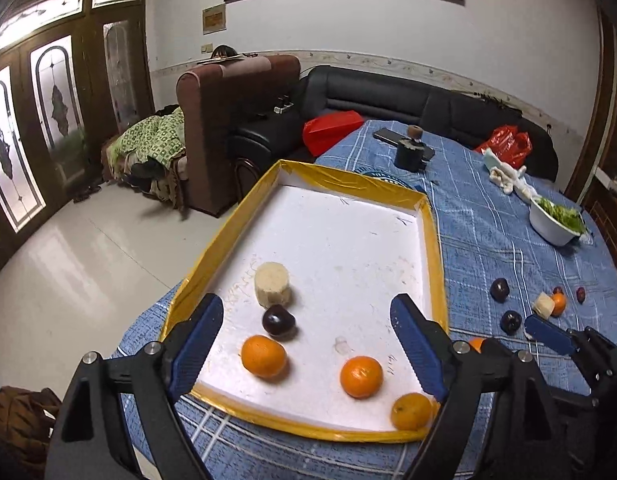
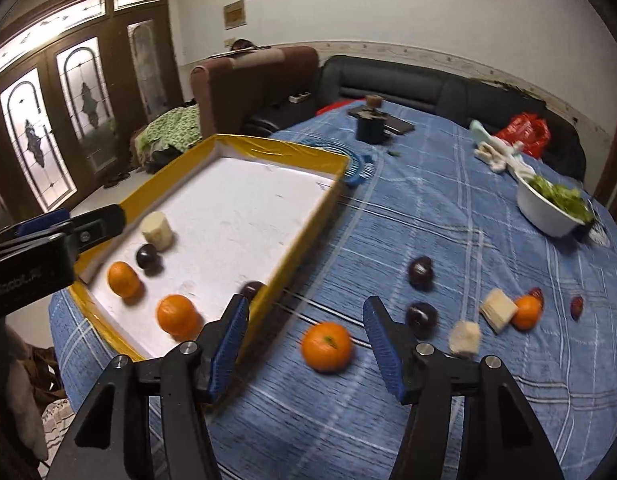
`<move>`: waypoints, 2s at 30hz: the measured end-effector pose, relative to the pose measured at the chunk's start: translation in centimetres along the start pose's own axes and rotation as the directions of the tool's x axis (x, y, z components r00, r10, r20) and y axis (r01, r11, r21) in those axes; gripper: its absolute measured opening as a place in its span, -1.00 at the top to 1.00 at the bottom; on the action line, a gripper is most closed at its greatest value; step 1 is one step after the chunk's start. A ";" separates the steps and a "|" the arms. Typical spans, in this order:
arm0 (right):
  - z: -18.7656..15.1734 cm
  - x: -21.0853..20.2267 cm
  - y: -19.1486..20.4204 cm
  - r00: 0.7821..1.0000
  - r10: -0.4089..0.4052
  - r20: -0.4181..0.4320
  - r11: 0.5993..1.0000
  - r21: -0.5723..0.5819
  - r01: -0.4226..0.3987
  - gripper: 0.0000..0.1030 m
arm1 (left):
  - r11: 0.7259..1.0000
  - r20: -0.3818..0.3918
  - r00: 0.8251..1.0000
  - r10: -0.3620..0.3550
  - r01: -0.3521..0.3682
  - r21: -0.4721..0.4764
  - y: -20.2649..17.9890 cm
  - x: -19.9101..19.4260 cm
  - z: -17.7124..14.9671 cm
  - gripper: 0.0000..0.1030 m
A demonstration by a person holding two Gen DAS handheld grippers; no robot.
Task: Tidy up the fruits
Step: 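Move both tools back to the fruit on the tablecloth, then grasp an orange with the right tool while the left tool grasps a dark plum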
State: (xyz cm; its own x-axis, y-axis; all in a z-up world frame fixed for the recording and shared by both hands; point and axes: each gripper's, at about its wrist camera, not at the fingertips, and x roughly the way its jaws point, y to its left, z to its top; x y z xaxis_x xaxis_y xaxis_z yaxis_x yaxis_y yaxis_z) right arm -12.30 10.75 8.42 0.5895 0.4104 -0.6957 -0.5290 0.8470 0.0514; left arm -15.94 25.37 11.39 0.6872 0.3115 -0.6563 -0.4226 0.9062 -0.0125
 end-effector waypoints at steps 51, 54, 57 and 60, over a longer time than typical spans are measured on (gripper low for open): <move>-3.7 -4.3 -14.5 0.969 -0.243 -0.046 0.942 0.229 0.247 -0.26 | 0.968 -0.053 0.992 -0.115 0.124 0.220 -10.7 -1.6 -2.8 -0.69; -4.3 -5.3 -19.4 0.977 -0.207 -0.054 0.912 0.352 0.212 -0.27 | 0.969 -0.089 0.985 -0.148 0.163 0.187 -10.5 -0.7 -2.9 -0.69; -4.6 -5.6 -22.0 0.981 -0.182 -0.065 0.888 0.418 0.192 -0.27 | 0.964 -0.123 0.976 -0.177 0.198 0.178 -10.9 0.2 -3.2 -0.68; -4.2 -4.7 -22.4 0.990 -0.129 -0.060 0.896 0.421 0.142 -0.27 | 0.950 -0.146 0.965 -0.216 0.242 0.198 -12.0 0.8 -3.8 -0.68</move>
State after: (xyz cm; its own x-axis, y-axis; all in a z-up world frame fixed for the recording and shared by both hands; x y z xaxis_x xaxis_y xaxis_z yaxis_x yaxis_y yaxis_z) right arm -5.82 -11.57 7.58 0.6150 0.2770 -0.7382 -0.1334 0.9593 0.2488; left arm -12.50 13.66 8.15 0.6686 0.0634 -0.7409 -0.1181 0.9928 -0.0216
